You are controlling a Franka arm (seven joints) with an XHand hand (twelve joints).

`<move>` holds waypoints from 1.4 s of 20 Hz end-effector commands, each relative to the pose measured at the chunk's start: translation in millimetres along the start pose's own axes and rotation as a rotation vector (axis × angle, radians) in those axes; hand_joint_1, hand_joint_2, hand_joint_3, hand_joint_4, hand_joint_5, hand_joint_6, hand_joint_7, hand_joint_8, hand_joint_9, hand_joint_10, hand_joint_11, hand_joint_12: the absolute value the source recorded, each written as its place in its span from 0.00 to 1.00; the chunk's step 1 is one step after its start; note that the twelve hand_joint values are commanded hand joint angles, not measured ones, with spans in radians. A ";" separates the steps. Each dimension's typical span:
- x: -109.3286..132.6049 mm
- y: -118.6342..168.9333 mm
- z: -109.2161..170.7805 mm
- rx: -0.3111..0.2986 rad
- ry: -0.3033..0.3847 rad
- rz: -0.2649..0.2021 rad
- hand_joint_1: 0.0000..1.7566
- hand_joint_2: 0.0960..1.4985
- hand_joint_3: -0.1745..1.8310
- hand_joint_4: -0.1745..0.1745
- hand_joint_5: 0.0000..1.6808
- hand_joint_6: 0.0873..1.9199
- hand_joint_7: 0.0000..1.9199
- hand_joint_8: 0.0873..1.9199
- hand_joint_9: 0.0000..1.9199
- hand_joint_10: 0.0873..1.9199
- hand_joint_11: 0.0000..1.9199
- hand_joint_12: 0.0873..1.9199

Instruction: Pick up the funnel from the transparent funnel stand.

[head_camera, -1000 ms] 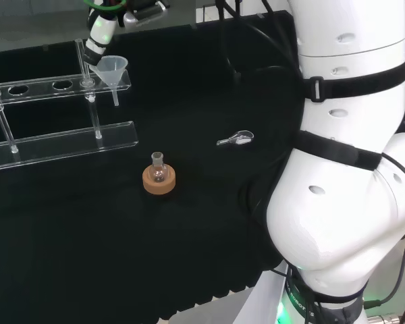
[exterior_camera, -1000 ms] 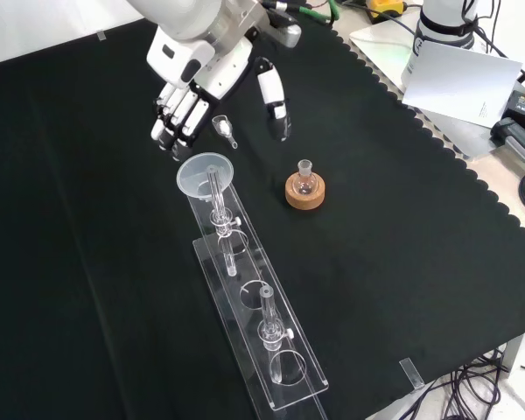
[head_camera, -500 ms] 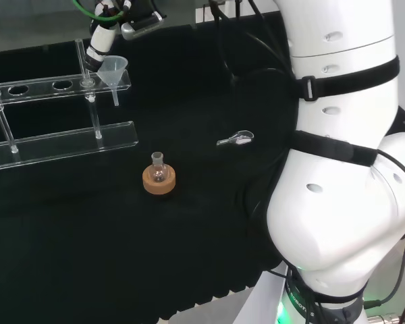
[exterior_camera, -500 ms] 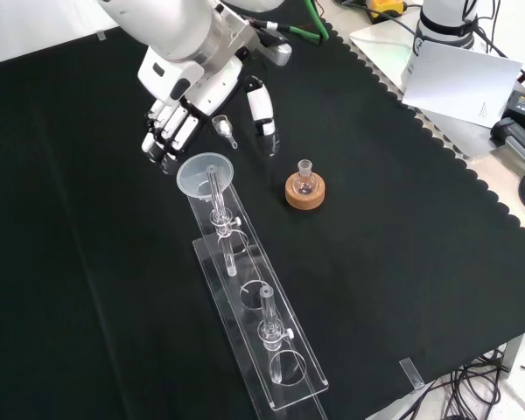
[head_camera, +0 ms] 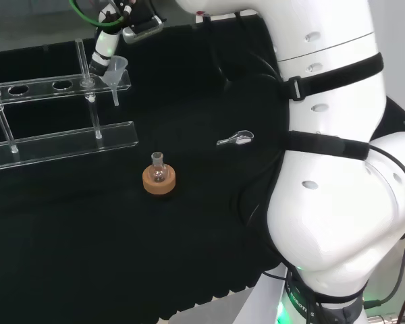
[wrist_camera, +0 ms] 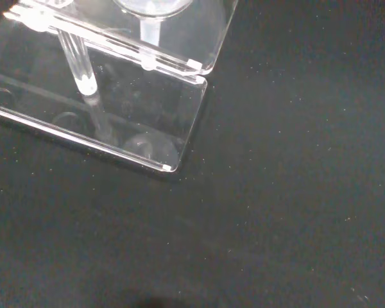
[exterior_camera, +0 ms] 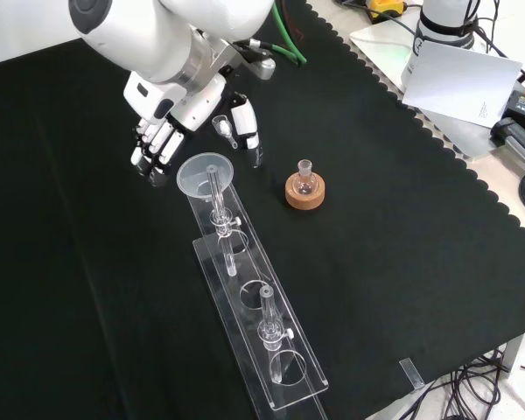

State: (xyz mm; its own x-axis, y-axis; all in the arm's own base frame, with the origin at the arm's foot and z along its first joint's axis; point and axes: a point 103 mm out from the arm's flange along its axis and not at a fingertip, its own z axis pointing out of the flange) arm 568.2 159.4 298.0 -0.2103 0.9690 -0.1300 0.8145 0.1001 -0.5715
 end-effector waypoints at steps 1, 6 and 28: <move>0.3 19.1 6.0 0.043 -0.012 0.001 0.35 0.39 0.10 0.54 0.00 0.00 0.00 0.00 0.00 0.00 0.00 0.36; 9.0 17.6 15.5 0.061 -0.040 -0.018 0.35 0.40 0.10 0.53 0.00 0.00 0.00 0.00 0.00 0.00 0.00 0.33; 9.0 28.2 13.9 0.001 -0.002 -0.012 0.38 0.43 0.13 0.49 0.15 0.00 0.21 0.24 0.08 0.36 0.00 0.65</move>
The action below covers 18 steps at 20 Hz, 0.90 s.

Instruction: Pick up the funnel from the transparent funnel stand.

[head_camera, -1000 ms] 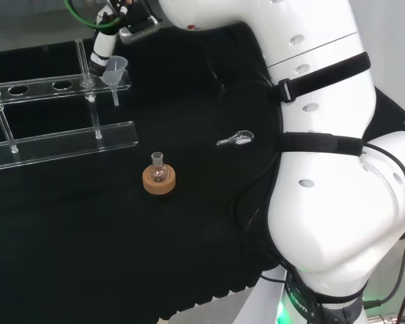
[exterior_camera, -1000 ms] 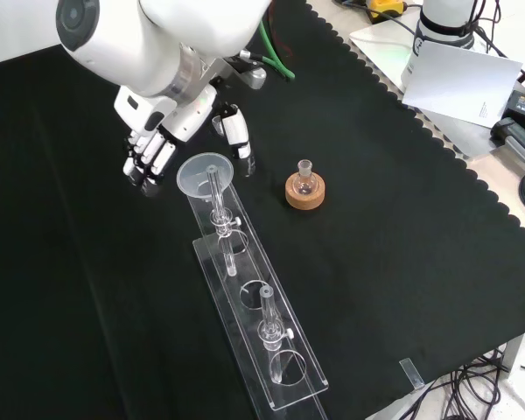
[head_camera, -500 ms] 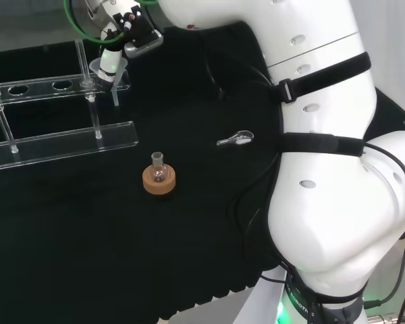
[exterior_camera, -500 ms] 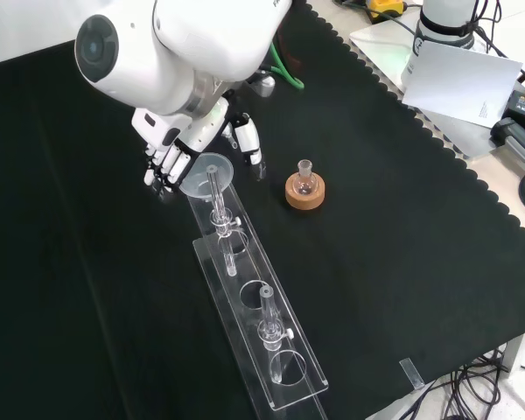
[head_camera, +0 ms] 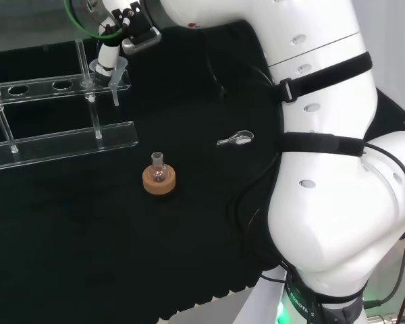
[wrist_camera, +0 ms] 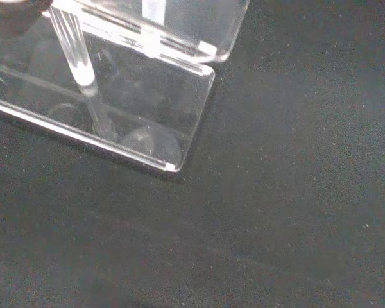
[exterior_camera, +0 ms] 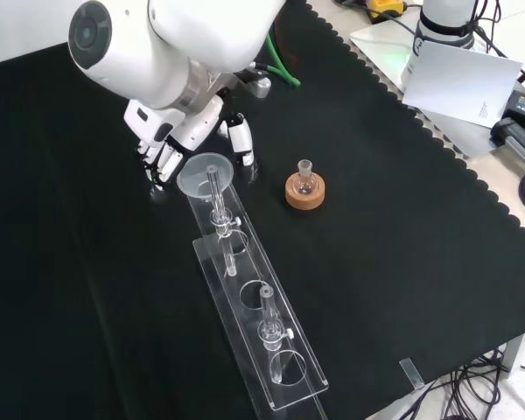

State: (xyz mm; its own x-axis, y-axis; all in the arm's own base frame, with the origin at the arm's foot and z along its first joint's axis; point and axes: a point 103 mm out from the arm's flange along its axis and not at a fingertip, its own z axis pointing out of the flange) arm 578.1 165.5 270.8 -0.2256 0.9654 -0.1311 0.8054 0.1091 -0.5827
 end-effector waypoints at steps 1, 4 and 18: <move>1.7 4.5 -2.0 -0.015 0.005 0.002 0.38 0.43 0.14 0.51 0.17 0.00 0.23 0.24 0.10 0.35 0.00 0.66; -0.5 4.8 -3.8 -0.019 0.001 0.007 0.39 0.42 0.18 0.53 0.27 0.00 0.33 0.23 0.18 0.32 0.00 0.70; -9.4 -10.8 -22.2 -0.068 -0.024 0.042 0.43 0.32 0.41 0.53 0.41 0.00 0.48 0.24 0.44 0.21 0.06 0.80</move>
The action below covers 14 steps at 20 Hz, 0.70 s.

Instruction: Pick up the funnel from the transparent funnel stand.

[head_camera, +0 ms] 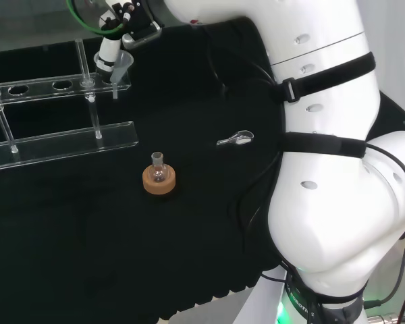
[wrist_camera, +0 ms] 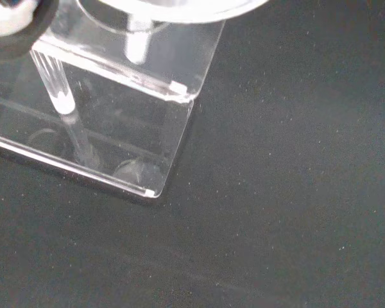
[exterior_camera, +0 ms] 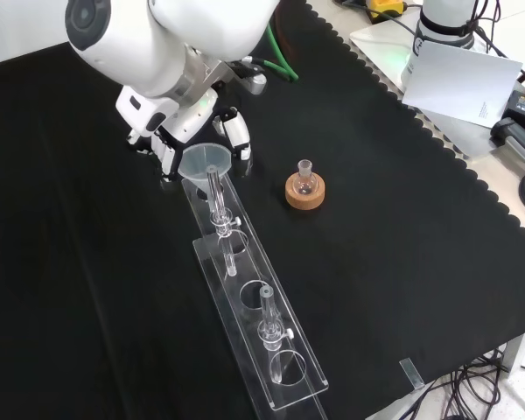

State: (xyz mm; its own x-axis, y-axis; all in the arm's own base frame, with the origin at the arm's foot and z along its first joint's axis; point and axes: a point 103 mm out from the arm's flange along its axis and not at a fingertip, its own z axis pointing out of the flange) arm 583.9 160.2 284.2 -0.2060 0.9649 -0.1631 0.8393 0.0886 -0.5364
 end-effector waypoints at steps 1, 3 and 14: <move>-2.2 -8.4 -11.9 -0.019 -0.012 0.007 0.43 0.32 0.41 0.52 0.41 0.00 0.48 0.24 0.44 0.21 0.06 0.79; -5.2 -15.8 -20.5 -0.031 -0.031 0.001 0.44 0.32 0.41 0.52 0.43 0.00 0.51 0.24 0.46 0.20 0.08 0.78; -17.7 -40.7 -52.4 -0.092 -0.031 0.004 0.46 0.33 0.44 0.56 0.52 0.05 0.58 0.25 0.57 0.15 0.20 0.71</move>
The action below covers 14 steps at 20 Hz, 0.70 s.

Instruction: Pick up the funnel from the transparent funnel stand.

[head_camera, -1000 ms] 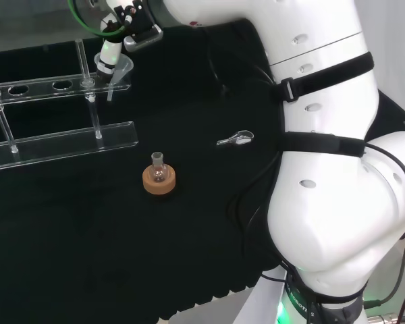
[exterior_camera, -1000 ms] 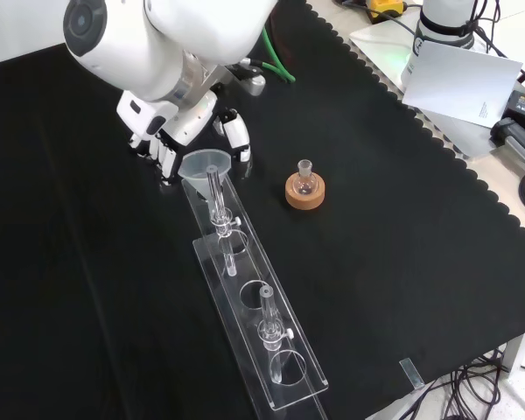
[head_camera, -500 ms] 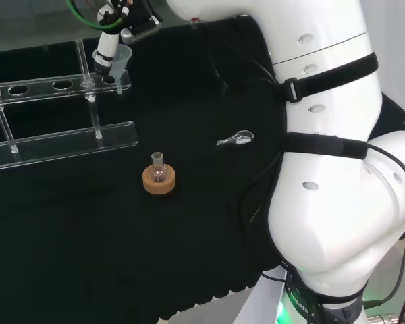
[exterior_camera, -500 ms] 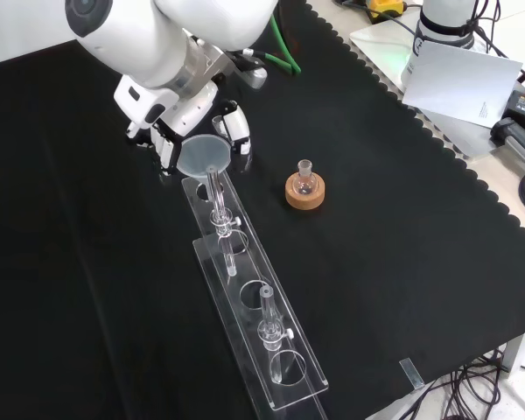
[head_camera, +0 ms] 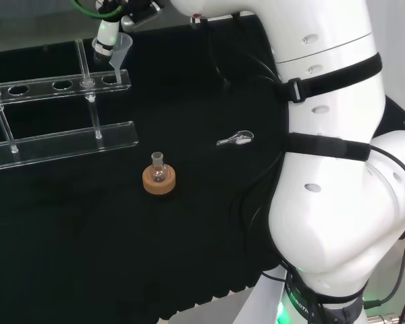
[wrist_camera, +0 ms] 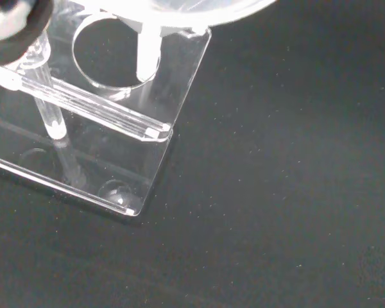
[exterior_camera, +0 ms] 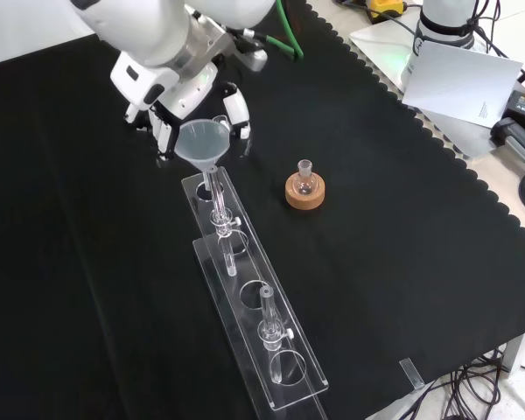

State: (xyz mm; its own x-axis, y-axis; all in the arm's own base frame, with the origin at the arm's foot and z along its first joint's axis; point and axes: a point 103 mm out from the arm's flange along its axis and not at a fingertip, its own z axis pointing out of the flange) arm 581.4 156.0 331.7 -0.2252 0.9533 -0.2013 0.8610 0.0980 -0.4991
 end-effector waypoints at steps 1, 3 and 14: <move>-8.4 -14.1 -18.0 -0.057 0.017 0.005 0.47 0.33 0.45 0.57 0.52 0.10 0.59 0.26 0.59 0.13 0.22 0.70; -9.3 -18.0 -22.3 -0.065 0.019 0.016 0.48 0.33 0.47 0.58 0.51 0.19 0.61 0.26 0.62 0.11 0.25 0.68; -16.0 -34.7 -33.1 -0.073 0.031 0.029 0.48 0.36 0.49 0.55 0.52 0.31 0.66 0.27 0.69 0.09 0.36 0.63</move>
State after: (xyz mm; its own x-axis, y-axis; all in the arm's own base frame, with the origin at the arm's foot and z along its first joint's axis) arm 571.4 148.8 379.6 -0.1946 0.9624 -0.1898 0.8979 0.0968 -0.4294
